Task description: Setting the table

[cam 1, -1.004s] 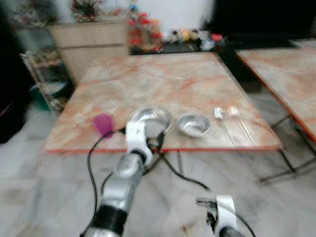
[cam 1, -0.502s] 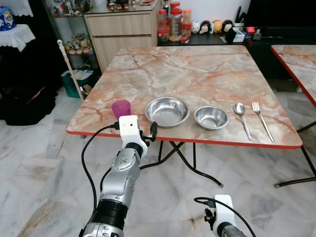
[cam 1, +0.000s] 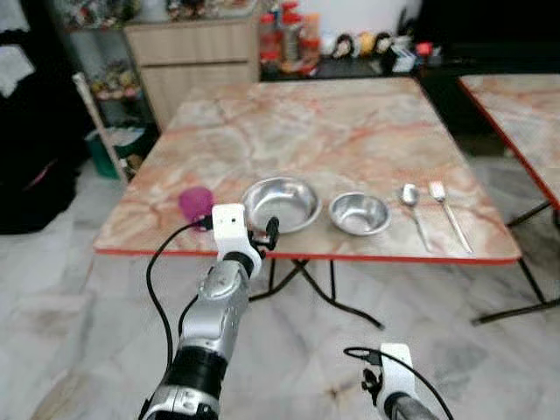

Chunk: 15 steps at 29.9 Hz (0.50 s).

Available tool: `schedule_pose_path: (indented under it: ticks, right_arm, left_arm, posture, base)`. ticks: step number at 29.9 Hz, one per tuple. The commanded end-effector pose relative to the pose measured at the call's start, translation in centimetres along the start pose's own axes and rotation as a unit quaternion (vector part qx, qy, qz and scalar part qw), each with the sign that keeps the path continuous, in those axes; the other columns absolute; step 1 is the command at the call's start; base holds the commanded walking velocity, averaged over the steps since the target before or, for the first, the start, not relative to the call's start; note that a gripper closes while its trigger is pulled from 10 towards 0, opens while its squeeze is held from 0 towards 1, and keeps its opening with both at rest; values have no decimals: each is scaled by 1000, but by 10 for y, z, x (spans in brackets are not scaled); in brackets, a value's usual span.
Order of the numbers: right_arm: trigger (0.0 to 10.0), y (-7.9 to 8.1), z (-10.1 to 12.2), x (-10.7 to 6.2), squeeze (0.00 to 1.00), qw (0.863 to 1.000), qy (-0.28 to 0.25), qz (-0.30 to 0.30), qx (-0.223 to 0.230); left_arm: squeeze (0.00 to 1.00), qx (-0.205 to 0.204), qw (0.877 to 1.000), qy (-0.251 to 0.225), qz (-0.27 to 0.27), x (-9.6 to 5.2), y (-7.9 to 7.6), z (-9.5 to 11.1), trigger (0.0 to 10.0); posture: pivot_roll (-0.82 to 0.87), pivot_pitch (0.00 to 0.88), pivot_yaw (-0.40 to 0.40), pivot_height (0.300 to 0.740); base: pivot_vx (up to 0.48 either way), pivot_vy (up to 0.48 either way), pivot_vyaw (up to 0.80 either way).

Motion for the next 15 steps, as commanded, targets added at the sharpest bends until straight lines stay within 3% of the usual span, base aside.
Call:
schedule_pose_path:
  ticks: [1,15]
  right_arm:
    - [10000,1,2,0,0,1000,-4,-1,5]
    - [10000,1,0,0,0,1000,-3,1,2]
  left_arm:
    - [0,-5,1000,-2,5,1,3,2,10000]
    - [0,-16,1000,-23,11,-4,7,10,10000]
  posture:
    - [-123,0,36,740]
    - [-119,0,31,740]
  base:
    - [289,0,0]
    - [291,0,0]
Point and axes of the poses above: a point about 5 cm out from each wrist's last joint towards the gripper, its own x axis pointing out of the wrist towards the gripper, its own z axis along the axis of the wrist's last joint, y = z × x, the point moved 5 cm from there along x, pointing out of the wrist towards the gripper, and after that the axes turned 10 degrees about -x, right-handed, at the moved point
